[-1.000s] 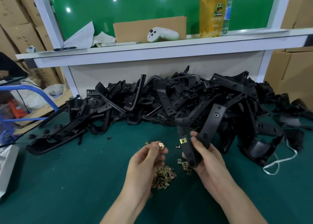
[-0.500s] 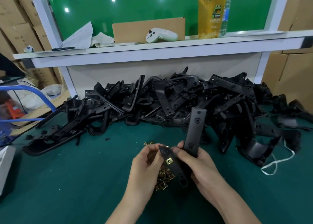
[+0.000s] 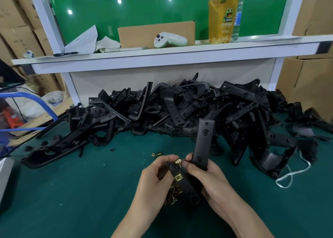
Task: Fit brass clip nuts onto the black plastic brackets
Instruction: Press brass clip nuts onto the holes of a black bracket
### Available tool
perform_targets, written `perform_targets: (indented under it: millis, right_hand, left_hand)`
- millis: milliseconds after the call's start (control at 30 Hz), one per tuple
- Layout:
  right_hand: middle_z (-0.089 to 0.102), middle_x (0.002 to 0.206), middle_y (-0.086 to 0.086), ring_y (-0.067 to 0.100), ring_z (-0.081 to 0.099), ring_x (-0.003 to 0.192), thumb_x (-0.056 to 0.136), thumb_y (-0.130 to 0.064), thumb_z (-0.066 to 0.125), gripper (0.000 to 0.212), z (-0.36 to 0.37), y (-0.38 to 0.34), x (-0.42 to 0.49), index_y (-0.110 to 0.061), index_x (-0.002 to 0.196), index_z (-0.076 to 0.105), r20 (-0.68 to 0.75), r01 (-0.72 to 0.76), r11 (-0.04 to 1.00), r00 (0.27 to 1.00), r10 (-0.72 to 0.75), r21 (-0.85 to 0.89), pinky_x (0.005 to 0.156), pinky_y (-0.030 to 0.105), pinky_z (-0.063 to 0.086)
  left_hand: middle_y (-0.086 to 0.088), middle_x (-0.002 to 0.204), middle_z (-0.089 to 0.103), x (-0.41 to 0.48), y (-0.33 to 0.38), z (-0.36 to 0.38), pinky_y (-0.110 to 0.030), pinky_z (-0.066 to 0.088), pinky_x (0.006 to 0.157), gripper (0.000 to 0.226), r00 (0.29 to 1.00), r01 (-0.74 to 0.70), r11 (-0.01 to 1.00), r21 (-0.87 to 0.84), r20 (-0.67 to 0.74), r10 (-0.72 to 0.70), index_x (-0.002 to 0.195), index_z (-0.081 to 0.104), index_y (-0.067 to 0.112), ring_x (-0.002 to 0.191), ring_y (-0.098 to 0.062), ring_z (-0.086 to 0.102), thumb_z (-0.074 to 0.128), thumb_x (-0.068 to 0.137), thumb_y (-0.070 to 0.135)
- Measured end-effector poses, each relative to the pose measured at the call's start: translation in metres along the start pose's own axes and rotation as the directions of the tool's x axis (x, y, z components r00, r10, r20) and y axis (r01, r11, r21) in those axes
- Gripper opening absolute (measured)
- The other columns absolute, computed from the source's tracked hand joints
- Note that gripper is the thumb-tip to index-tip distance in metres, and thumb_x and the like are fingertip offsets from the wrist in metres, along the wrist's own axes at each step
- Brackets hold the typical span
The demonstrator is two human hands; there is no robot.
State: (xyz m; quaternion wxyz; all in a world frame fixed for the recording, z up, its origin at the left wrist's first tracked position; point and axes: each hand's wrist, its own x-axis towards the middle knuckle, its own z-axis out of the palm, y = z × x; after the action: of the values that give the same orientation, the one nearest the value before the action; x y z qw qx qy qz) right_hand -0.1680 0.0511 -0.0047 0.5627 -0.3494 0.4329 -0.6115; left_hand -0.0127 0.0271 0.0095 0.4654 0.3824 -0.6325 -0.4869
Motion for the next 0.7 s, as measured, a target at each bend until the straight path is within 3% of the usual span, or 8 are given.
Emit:
perform_targets:
  millis: [133,467,600,700]
  right_hand:
    - [0.075,0.094,0.004,0.019,0.073,0.085,0.065,-0.038,0.089,0.029,-0.001,0.001,0.0,-0.028,0.089,0.076,0.0,-0.012,1.0,1.0,0.012,-0.009,0.065,0.03,0.057]
    - [0.075,0.096,0.003,0.021,0.073,0.093,0.063,-0.043,0.091,0.038,-0.003,0.002,0.002,-0.028,0.094,0.075,-0.032,0.06,0.994,0.997,-0.063,-0.096,0.078,0.035,0.058]
    - [0.075,0.098,0.002,0.021,0.071,0.097,0.063,-0.045,0.089,0.038,-0.004,0.001,0.002,-0.03,0.095,0.075,-0.034,0.07,0.985,0.997,-0.076,-0.156,0.09,0.04,0.056]
    - [0.076,0.097,-0.001,0.017,0.072,0.094,0.069,-0.036,0.087,0.028,-0.005,0.001,0.004,-0.029,0.094,0.076,-0.074,0.063,0.991,0.995,-0.072,-0.122,0.085,0.036,0.057]
  left_hand:
    - [0.011,0.091,0.077,-0.003,0.005,0.001,-0.009,0.05,0.073,0.033,1.0,-0.014,0.999,0.04,0.014,0.013,0.094,0.074,0.041,0.087,-0.003,0.072,0.069,0.093,0.008]
    - [0.009,0.084,0.076,-0.001,0.004,0.001,-0.011,0.05,0.066,0.027,1.0,0.017,0.999,0.04,-0.011,-0.017,0.091,0.073,0.039,0.075,-0.001,0.069,0.069,0.093,0.012]
    - [0.003,0.081,0.073,0.005,0.001,-0.002,-0.022,0.055,0.071,0.019,0.986,0.143,0.972,-0.187,-0.061,-0.157,0.086,0.073,0.022,0.076,-0.009,0.068,0.063,0.097,0.011]
    - [-0.004,0.081,0.068,0.011,0.0,-0.009,-0.031,0.054,0.071,0.011,0.964,0.191,0.901,-0.39,-0.097,-0.247,0.092,0.067,0.009,0.07,-0.014,0.064,0.059,0.098,0.007]
